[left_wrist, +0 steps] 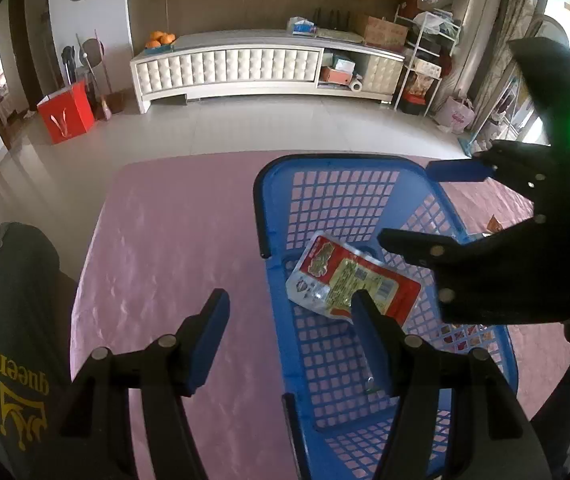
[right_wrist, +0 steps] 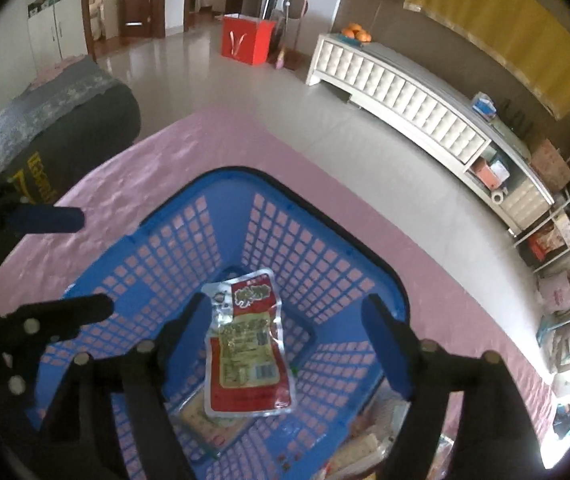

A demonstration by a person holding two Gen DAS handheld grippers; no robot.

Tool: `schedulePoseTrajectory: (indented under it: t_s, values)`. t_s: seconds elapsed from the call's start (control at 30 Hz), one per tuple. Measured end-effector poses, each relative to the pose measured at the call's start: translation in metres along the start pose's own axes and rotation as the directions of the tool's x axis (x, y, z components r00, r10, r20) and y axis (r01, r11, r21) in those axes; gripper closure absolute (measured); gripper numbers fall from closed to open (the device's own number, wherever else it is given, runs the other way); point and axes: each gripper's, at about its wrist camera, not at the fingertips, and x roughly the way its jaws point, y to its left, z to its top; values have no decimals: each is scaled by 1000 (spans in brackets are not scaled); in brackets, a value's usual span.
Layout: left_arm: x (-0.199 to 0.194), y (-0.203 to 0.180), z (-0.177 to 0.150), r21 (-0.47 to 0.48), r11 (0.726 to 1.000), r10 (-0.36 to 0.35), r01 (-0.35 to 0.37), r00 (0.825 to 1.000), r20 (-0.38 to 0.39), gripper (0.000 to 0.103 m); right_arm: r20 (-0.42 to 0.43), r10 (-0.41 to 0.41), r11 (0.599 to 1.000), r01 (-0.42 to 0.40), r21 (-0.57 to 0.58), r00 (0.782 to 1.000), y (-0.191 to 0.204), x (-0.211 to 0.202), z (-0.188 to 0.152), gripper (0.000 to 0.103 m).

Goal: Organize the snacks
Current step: 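Lower the red-and-white pouch into the basket and open the right tool, then move both tools back over the remaining snack pile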

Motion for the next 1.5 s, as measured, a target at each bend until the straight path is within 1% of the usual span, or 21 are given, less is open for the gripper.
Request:
schedulePoseTrajectory:
  t_s: [0.03,0.07,0.17,0.47,0.6,0.77,0.83,0.9,0.97,1.07,1.17,1.27,1.4,1.5]
  values:
    - [-2,-2,0,2,1000,8,-8,1000,4,34,10,-1,1000,1,4,1000,-2,-5,-2,22]
    - [-5,-4,0,3,1000,10,-10,1000,15,32,19,-4,1000,4,6,1000,-2,-11,-4,22]
    - [-13,-10,0,6,1000,-2,2,1000,27,32,31,-10,1000,10,15,999,-4,-25,-8,22]
    - [-41,-37,-1,37,999,14,-17,998,69,32,77,-30,998,27,48,997,-11,-75,-32,22]
    - [-61,-62,-6,65,997,22,-29,995,100,25,110,-39,997,30,75,993,-19,-103,-49,21]
    - [-79,-100,-7,109,993,19,-33,992,126,22,147,-57,993,41,114,987,-34,-136,-77,15]
    - [-83,-115,-8,127,991,17,-34,991,133,22,147,-57,991,38,130,988,-42,-145,-90,10]
    - [-85,-133,-8,150,988,8,-29,990,138,22,152,-68,988,45,150,986,-51,-153,-102,7]
    - [-85,-152,-9,174,985,-6,-18,990,138,21,157,-92,982,64,176,983,-62,-161,-116,6]
    - [-81,-180,-9,203,979,-24,-3,991,134,20,157,-113,974,78,214,981,-78,-169,-140,1]
    - [-72,-204,-12,222,975,-44,17,992,118,20,151,-137,963,96,252,979,-94,-172,-161,0]
    - [-59,-226,-17,228,973,-62,39,994,92,20,133,-154,953,111,281,979,-109,-169,-177,0]
    - [-40,-250,-23,234,971,-64,49,996,57,20,103,-162,937,120,329,981,-131,-161,-204,0]
    - [-23,-267,-26,239,970,-57,50,998,24,20,76,-147,922,109,370,986,-147,-150,-221,0]
